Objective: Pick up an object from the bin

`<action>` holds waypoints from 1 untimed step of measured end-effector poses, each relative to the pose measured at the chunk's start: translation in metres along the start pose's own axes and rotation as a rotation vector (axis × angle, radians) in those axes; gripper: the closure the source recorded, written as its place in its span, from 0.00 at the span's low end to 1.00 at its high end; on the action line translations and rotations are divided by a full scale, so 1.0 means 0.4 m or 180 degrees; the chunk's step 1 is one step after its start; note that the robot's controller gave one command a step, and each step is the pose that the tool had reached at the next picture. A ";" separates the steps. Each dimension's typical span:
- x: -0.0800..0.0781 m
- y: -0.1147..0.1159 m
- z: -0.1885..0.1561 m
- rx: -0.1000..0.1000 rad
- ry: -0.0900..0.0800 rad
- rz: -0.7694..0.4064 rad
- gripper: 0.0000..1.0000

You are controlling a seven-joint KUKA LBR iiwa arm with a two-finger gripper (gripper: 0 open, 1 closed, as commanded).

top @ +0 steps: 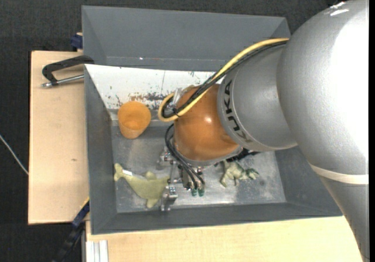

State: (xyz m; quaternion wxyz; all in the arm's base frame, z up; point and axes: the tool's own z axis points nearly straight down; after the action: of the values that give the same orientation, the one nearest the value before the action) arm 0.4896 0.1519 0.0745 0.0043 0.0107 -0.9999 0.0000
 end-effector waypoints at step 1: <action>-0.006 -0.002 -0.011 -0.0005 -0.0026 0.0009 1.00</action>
Offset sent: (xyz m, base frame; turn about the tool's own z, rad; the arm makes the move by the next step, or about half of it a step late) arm 0.0000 0.0000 0.0000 0.0000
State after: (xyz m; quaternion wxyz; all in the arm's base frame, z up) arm 0.4921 0.1512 0.0790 0.0002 0.0093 -1.0000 -0.0009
